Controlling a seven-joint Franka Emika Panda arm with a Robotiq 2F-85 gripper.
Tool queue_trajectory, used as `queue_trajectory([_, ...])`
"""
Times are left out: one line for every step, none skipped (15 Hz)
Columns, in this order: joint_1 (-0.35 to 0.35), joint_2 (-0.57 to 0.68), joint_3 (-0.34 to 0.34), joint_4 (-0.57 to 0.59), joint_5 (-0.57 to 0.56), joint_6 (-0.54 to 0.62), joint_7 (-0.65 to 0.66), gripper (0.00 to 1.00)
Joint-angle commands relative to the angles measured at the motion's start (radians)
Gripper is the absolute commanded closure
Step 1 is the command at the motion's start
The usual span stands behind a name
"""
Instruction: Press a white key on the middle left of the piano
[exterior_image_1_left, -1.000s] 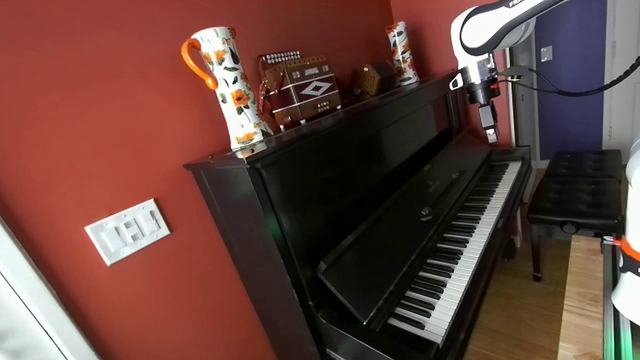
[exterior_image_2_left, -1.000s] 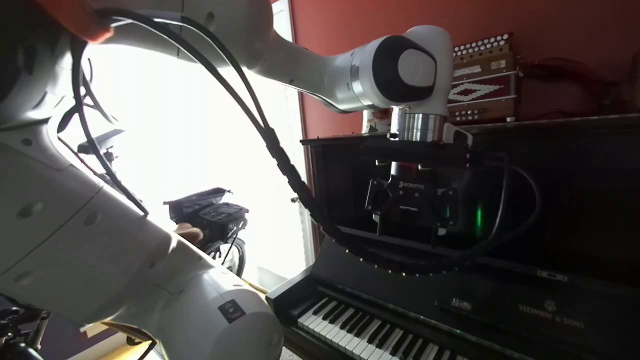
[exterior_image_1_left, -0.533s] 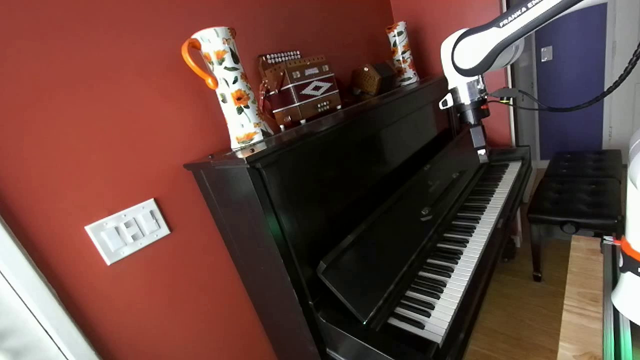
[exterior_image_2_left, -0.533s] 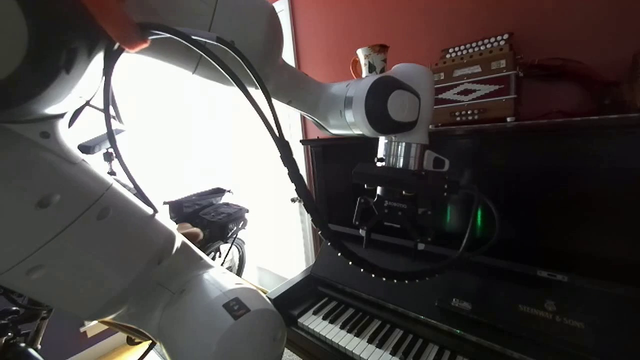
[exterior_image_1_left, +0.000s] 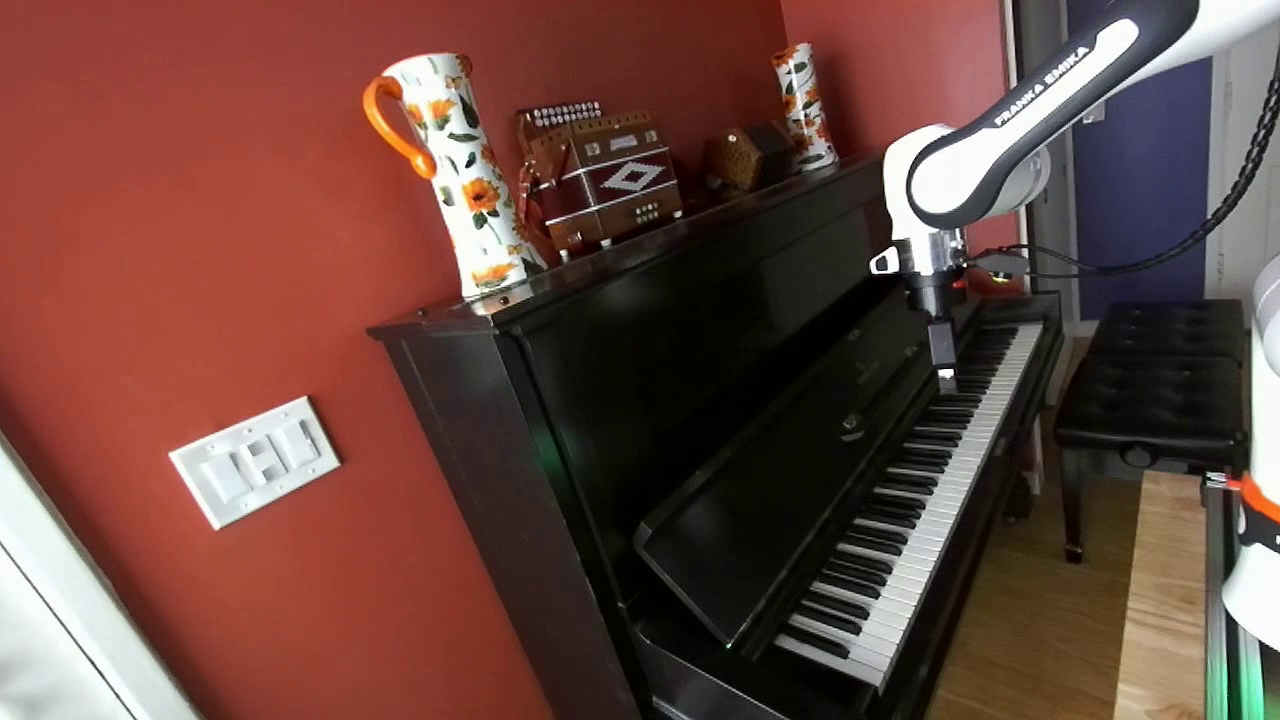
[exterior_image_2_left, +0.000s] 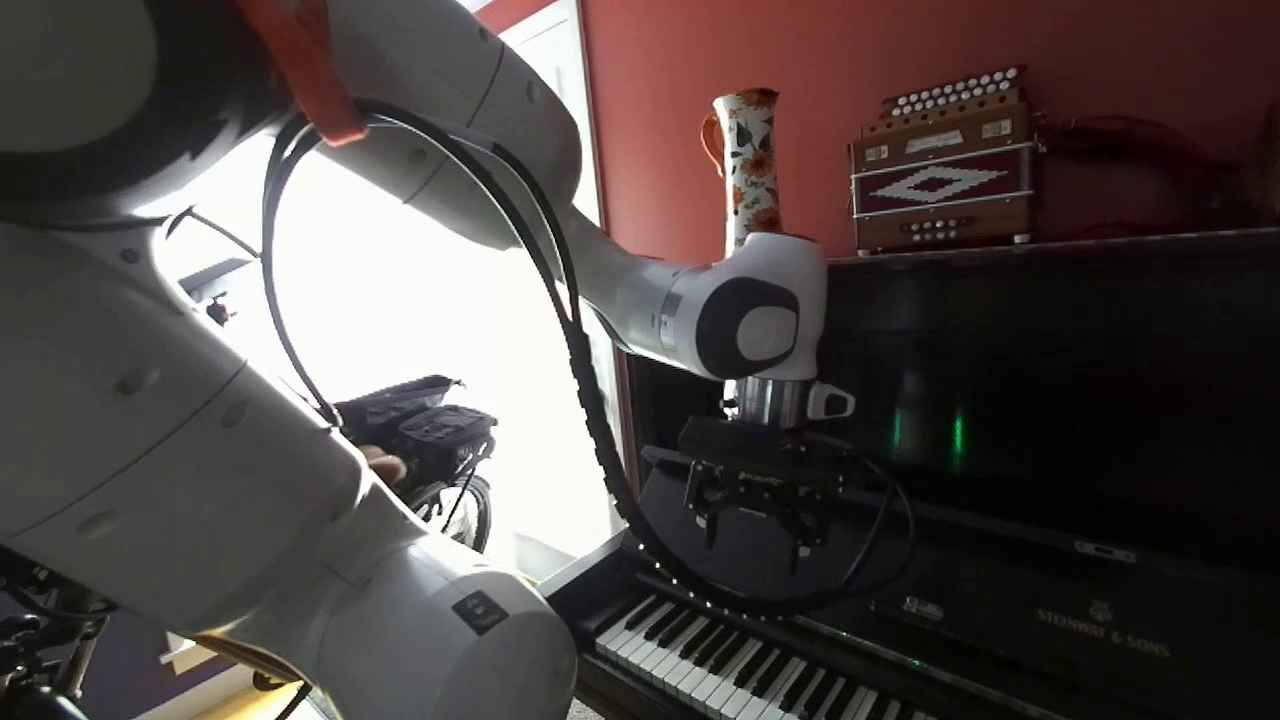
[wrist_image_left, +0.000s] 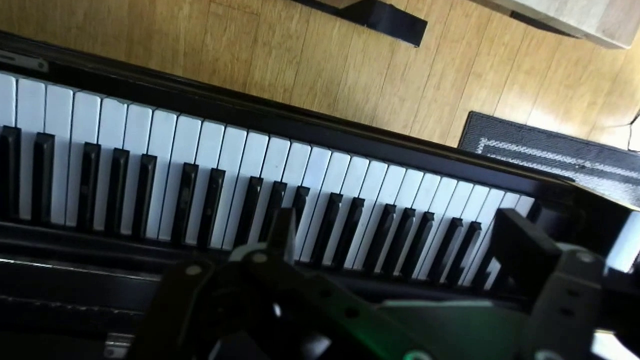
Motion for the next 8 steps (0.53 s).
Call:
queue_trajectory([-0.006,0.011,0.011,-0.013,0.005,0.02,-0.002,0.0])
queue_trajectory([-0.006,0.02,0.014,-0.021,0.005,0.032,-0.002,0.0])
queue_trajectory([-0.006,0.026,0.015,-0.022,0.005,0.036,-0.002,0.0])
queue_trajectory([-0.006,0.027,0.015,-0.022,0.005,0.037,-0.002,0.0])
queue_trajectory([-0.006,0.027,0.015,-0.022,0.006,0.037,-0.002,0.0])
queue_trajectory([-0.006,0.027,0.015,-0.022,0.006,0.037,-0.002,0.0])
queue_trajectory([-0.006,0.027,0.015,-0.022,0.006,0.037,-0.002,0.0])
queue_trajectory([-0.006,0.027,0.015,-0.022,0.006,0.038,-0.002,0.0])
